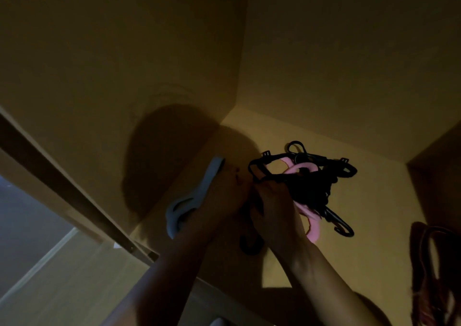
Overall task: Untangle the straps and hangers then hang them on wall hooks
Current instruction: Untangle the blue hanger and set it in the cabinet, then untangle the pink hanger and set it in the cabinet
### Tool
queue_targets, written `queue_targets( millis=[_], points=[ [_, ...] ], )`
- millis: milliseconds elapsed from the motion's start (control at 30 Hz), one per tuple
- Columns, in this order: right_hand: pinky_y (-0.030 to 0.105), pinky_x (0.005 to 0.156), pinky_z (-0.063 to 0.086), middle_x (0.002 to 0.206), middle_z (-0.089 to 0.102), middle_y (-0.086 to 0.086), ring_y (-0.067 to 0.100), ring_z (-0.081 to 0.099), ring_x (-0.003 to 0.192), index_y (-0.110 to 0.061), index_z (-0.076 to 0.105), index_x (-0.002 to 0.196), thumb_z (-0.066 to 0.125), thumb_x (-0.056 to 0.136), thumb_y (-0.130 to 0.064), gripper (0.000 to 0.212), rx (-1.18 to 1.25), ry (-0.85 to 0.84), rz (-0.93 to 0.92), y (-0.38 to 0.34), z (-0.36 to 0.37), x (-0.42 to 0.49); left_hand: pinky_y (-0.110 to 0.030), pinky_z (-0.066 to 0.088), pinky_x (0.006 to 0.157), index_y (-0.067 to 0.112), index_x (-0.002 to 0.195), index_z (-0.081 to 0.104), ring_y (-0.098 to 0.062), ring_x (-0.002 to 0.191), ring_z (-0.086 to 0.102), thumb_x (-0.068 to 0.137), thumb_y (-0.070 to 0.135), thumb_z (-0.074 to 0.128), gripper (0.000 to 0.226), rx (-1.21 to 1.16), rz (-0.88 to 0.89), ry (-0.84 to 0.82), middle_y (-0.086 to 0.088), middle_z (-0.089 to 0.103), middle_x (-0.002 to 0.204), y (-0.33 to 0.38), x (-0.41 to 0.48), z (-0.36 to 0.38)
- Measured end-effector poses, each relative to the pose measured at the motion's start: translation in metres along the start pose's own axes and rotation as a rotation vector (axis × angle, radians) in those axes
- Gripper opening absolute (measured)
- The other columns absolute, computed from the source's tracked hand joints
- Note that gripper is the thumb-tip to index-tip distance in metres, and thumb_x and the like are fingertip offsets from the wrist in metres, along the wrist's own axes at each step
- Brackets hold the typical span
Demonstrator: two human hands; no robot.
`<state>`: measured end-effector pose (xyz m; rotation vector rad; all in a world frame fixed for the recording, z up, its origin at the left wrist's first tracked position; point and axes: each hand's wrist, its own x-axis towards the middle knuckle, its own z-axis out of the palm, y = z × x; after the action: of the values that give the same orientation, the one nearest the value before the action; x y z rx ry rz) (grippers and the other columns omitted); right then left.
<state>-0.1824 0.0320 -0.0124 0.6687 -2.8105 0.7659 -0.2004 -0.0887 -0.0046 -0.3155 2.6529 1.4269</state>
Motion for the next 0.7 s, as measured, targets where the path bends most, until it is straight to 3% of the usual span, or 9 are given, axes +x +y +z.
queue_targets(
  millis=[100,167,233,367,467,500,567,633,700],
  points=[
    [0.034,0.073,0.051,0.090,0.066,0.006,0.025,0.060,0.085,-0.012,0.065,0.089,0.054,0.082,-0.013,0.013,-0.068,0.027,0.000,0.003,-0.004,-0.005,-0.022,0.029,0.053,0.023,0.064,0.030,-0.009,0.057,0.035,0.095,0.030,0.048,0.036,0.083,-0.049,-0.008,0.005,0.035,0.067,0.000,0.001,0.004],
    [0.035,0.068,0.053,0.087,0.067,0.006,0.025,0.061,0.080,-0.013,0.067,0.087,0.063,0.077,-0.007,0.012,-0.044,0.101,0.000,0.001,-0.010,-0.009,-0.022,0.038,0.059,0.021,0.073,0.044,-0.016,0.066,0.048,0.094,0.026,0.051,0.022,0.199,-0.062,-0.037,-0.004,0.049,0.076,-0.001,0.004,0.002],
    [0.034,0.065,0.053,0.084,0.065,0.007,0.024,0.058,0.078,-0.011,0.067,0.085,0.062,0.079,-0.008,0.009,-0.043,0.126,0.033,0.004,-0.014,-0.011,-0.027,0.043,0.069,0.006,0.090,0.057,-0.024,0.083,0.056,0.092,0.018,0.053,0.013,0.227,-0.080,-0.058,-0.010,0.056,0.092,0.001,0.007,-0.001],
    [0.035,0.066,0.049,0.089,0.062,0.008,0.025,0.053,0.084,-0.007,0.065,0.097,0.051,0.081,-0.017,0.023,-0.049,0.136,0.119,0.020,-0.019,-0.012,-0.018,0.030,0.050,0.016,0.058,0.043,-0.009,0.056,0.040,0.092,0.017,0.052,0.035,0.187,-0.001,-0.003,0.000,0.043,0.063,0.004,0.007,-0.003],
    [0.031,0.077,0.045,0.101,0.058,0.005,0.021,0.045,0.095,-0.016,0.060,0.113,0.049,0.085,-0.019,0.030,-0.077,0.103,0.196,0.028,-0.027,-0.010,-0.013,0.033,0.044,0.012,0.052,0.042,-0.011,0.049,0.037,0.091,0.017,0.054,0.040,0.142,0.115,0.040,-0.004,0.039,0.053,0.012,0.005,-0.005],
    [0.029,0.079,0.042,0.105,0.057,0.004,0.020,0.043,0.097,-0.018,0.058,0.114,0.049,0.085,-0.020,0.031,-0.092,0.090,0.209,0.032,-0.030,-0.010,-0.013,0.035,0.046,0.005,0.058,0.052,-0.019,0.051,0.044,0.091,0.017,0.054,0.035,0.149,0.134,0.050,-0.013,0.045,0.056,0.016,0.004,-0.006],
    [0.026,0.080,0.037,0.112,0.054,0.003,0.020,0.041,0.100,-0.017,0.058,0.114,0.050,0.085,-0.022,0.030,-0.172,0.060,0.221,0.037,-0.036,-0.010,-0.016,0.036,0.058,-0.008,0.091,0.061,-0.035,0.079,0.059,0.091,0.015,0.054,0.025,0.155,0.171,0.079,-0.027,0.061,0.085,0.022,0.003,-0.005],
    [0.027,0.082,0.036,0.115,0.052,0.005,0.022,0.039,0.103,-0.015,0.057,0.115,0.054,0.085,-0.023,0.031,-0.191,0.044,0.261,0.042,-0.041,-0.011,-0.023,0.037,0.073,-0.002,0.109,0.055,-0.031,0.099,0.057,0.091,0.013,0.053,0.024,0.119,0.168,0.116,-0.020,0.060,0.106,0.021,0.005,-0.001],
    [0.029,0.082,0.035,0.115,0.052,0.009,0.024,0.039,0.105,-0.011,0.058,0.114,0.053,0.086,-0.019,0.030,-0.148,0.054,0.314,0.046,-0.045,-0.013,-0.025,0.039,0.071,0.005,0.102,0.050,-0.013,0.083,0.056,0.092,0.013,0.051,0.013,-0.005,0.169,0.095,-0.006,0.056,0.092,0.022,0.006,0.003]
  ],
)
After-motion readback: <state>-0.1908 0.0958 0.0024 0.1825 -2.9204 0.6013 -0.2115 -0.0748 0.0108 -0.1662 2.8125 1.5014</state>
